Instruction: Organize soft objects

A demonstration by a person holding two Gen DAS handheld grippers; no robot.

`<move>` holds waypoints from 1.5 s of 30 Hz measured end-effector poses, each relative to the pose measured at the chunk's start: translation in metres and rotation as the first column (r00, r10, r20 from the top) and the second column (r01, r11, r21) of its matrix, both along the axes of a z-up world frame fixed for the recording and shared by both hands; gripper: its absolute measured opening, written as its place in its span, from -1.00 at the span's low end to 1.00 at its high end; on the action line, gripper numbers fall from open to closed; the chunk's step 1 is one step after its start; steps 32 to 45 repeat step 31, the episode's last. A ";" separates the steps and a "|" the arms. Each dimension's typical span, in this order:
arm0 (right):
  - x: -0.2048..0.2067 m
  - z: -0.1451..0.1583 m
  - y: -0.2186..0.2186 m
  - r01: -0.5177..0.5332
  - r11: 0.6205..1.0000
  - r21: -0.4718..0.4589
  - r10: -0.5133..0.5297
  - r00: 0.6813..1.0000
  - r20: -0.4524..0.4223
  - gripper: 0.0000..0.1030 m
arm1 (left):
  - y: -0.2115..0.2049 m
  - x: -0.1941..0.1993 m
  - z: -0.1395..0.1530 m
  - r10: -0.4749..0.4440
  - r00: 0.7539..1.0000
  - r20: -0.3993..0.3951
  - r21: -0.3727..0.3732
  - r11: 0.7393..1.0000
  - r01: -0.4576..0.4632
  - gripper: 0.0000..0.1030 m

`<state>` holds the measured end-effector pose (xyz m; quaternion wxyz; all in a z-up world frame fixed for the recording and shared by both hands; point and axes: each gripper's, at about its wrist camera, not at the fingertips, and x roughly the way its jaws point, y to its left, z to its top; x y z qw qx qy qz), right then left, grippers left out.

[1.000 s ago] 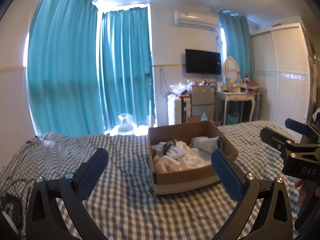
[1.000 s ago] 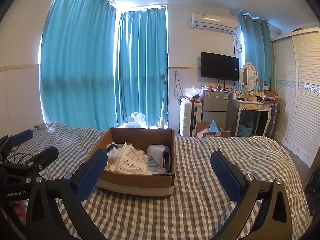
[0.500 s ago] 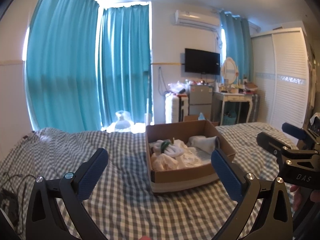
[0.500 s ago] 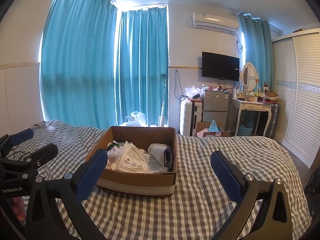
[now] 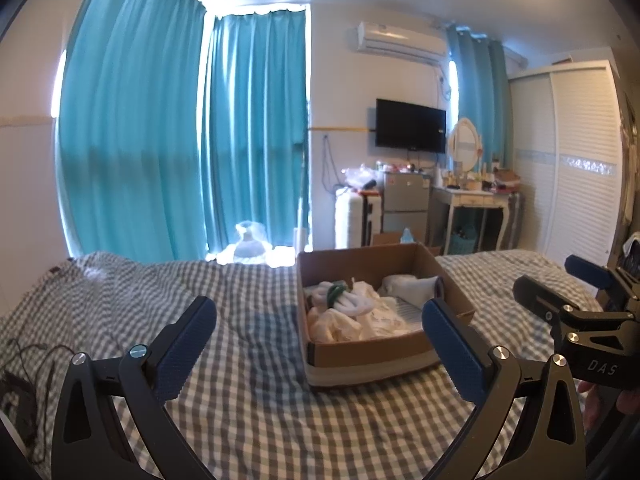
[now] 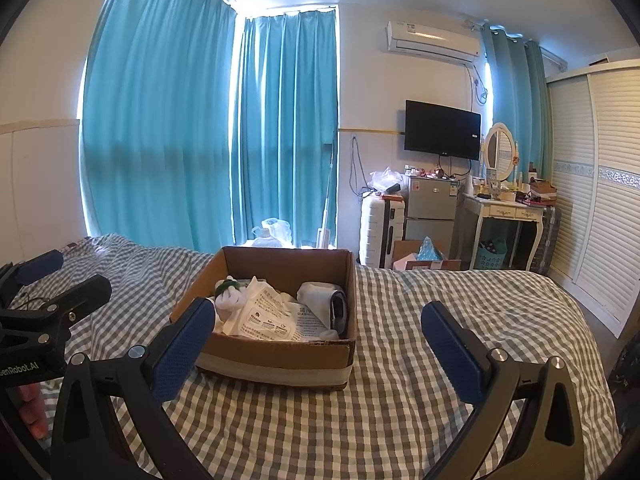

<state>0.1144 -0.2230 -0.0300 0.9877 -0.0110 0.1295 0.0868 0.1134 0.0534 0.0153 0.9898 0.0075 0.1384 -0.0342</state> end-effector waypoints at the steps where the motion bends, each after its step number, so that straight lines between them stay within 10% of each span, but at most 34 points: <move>1: 0.001 0.000 0.000 0.000 1.000 -0.002 0.000 1.000 -0.003 1.00 | 0.000 0.000 0.000 0.000 1.000 0.001 0.001 1.000 0.000 1.00; 45: 0.001 -0.001 0.004 0.009 1.000 0.010 -0.009 1.000 -0.006 1.00 | 0.005 0.000 0.000 -0.017 1.000 0.010 -0.007 1.000 0.017 1.00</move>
